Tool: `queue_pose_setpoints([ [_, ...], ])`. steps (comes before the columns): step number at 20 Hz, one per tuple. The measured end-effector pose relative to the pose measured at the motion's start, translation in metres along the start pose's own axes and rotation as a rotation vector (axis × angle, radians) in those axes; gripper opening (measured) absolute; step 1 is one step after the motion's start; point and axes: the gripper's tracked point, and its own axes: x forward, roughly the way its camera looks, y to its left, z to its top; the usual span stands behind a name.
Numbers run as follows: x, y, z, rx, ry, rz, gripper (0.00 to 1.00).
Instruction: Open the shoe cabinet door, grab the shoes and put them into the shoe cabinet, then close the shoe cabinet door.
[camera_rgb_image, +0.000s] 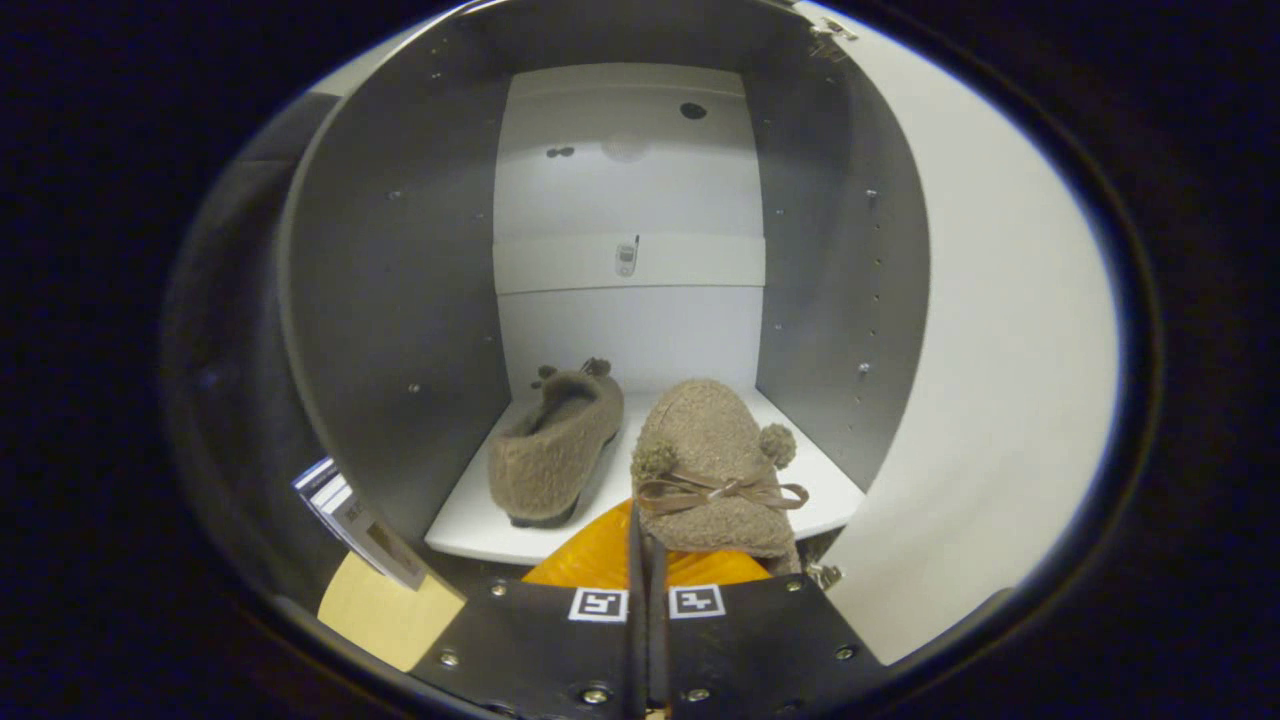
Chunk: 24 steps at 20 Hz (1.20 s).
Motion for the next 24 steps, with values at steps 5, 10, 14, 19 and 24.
queue_pose_setpoints([
  [5, 0.057, -0.005, 0.033, -0.015, -0.001, -0.023, 0.01],
  [10, 0.102, -0.014, 0.041, -0.012, 0.029, -0.039, 0.01],
  [14, 0.13, -0.024, 0.036, -0.012, 0.057, -0.055, 0.01],
  [19, 0.152, -0.027, 0.02, 0.003, 0.11, -0.056, 0.01],
  [24, 0.153, -0.027, 0.017, 0.023, 0.136, -0.051, 0.07],
])
